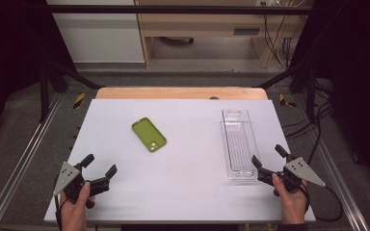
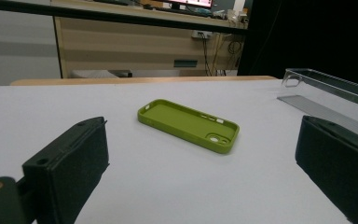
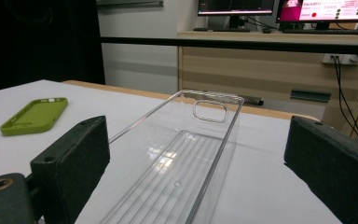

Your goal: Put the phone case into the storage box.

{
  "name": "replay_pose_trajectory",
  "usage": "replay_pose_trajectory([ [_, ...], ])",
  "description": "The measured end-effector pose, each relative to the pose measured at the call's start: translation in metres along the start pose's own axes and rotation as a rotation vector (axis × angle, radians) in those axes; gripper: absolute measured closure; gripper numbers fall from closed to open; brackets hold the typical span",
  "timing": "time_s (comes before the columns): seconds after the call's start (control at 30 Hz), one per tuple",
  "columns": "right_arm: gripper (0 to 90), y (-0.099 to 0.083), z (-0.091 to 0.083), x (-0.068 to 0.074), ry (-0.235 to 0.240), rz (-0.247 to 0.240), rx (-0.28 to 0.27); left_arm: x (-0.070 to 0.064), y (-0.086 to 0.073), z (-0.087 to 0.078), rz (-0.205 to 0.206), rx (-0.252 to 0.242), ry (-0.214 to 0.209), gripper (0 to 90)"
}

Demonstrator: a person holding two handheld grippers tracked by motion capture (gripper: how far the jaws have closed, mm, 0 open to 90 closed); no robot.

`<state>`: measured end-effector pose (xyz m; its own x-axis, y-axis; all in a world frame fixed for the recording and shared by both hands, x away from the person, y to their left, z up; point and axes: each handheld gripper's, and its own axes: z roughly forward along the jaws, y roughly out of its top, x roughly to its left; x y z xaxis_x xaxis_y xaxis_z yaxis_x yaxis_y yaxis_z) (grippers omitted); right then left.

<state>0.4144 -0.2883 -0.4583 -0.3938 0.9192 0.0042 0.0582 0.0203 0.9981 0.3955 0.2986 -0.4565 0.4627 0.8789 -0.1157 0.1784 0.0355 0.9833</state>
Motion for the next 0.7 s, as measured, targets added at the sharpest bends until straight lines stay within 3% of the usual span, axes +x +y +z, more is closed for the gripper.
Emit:
replay_pose_trajectory([
  [0.07, 6.8, 0.000, -0.001, 0.000, -0.002, 0.000, 0.003, -0.004, 0.001, 0.002, -0.002, 0.000, -0.008, 1.8],
  [0.17, 6.2, 0.000, -0.003, 0.001, -0.017, -0.018, 0.010, -0.009, 0.001, 0.004, 0.034, 0.059, -0.003, 1.7],
  [0.33, 5.4, 0.001, -0.002, 0.000, -0.037, -0.026, 0.003, -0.013, 0.005, 0.011, 0.033, 0.106, -0.011, 2.2],
  [0.53, 4.6, 0.001, -0.004, 0.003, -0.041, -0.022, 0.000, -0.021, 0.004, 0.033, 0.071, 0.199, 0.009, 3.9],
  [0.7, 4.2, 0.001, -0.004, 0.005, -0.034, -0.036, 0.008, -0.033, 0.007, 0.056, 0.100, 0.265, -0.028, 3.7],
])
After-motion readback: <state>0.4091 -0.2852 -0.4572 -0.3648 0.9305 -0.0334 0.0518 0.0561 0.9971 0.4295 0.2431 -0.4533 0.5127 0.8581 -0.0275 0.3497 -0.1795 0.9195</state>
